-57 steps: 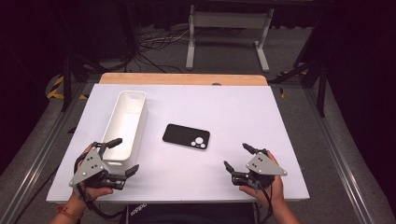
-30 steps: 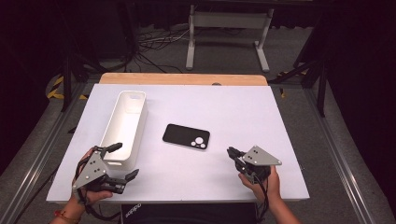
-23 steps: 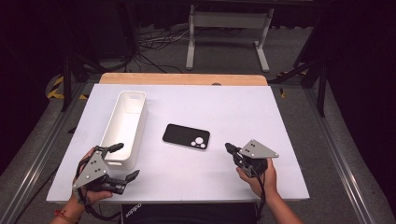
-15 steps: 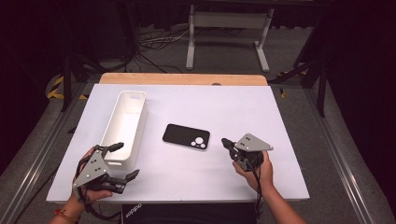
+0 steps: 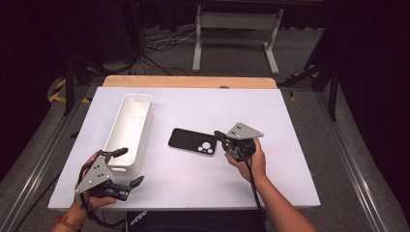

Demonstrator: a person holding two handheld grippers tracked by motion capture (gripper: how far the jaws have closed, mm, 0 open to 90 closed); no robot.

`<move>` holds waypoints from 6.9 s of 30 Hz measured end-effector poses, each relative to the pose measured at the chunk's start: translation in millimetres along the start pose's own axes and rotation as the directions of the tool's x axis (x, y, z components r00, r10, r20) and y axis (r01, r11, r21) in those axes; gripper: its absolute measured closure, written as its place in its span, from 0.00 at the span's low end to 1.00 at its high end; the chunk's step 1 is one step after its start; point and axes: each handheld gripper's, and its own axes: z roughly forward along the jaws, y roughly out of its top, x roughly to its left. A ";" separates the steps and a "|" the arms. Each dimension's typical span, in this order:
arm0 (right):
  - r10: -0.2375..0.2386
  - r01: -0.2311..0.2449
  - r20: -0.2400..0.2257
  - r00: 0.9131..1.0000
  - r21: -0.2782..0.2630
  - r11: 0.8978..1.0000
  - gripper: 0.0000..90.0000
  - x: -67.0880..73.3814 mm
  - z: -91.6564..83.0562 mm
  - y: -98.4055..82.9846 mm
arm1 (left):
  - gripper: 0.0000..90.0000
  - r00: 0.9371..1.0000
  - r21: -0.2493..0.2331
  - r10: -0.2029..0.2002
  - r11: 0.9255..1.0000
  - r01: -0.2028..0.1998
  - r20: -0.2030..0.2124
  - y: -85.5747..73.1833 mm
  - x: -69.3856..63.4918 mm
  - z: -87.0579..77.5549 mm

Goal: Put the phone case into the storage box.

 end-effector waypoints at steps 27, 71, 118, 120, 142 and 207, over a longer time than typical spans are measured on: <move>0.054 -0.038 -0.062 0.997 0.230 0.973 1.00 14.8 138.3 42.3 | 0.06 0.999 0.001 0.026 1.000 -0.026 0.023 -4.0 0.0 -3.1; 0.039 0.010 -0.120 0.992 0.386 0.922 1.00 48.7 188.2 33.3 | 0.07 0.999 0.044 0.032 0.998 -0.033 0.025 -7.7 -2.8 1.2; -0.055 0.153 -0.304 0.951 0.310 0.938 0.98 73.9 65.7 -28.7 | 0.07 0.999 0.073 0.022 0.997 -0.024 0.027 -8.1 -6.5 7.3; -0.072 0.165 -0.301 0.951 0.298 0.940 0.97 75.1 64.4 -30.1 | 0.07 0.999 0.076 0.024 0.997 -0.026 0.026 -8.1 -6.4 6.5; -0.131 0.174 -0.294 0.947 0.125 0.977 0.96 64.1 37.5 -24.5 | 0.08 1.000 0.069 0.015 0.997 -0.016 0.019 -8.0 -5.3 5.6; 0.177 -0.144 -0.031 0.984 0.453 0.880 0.33 -47.8 76.7 9.2 | 0.08 1.000 0.070 0.013 0.997 -0.014 0.018 -8.4 -2.9 4.2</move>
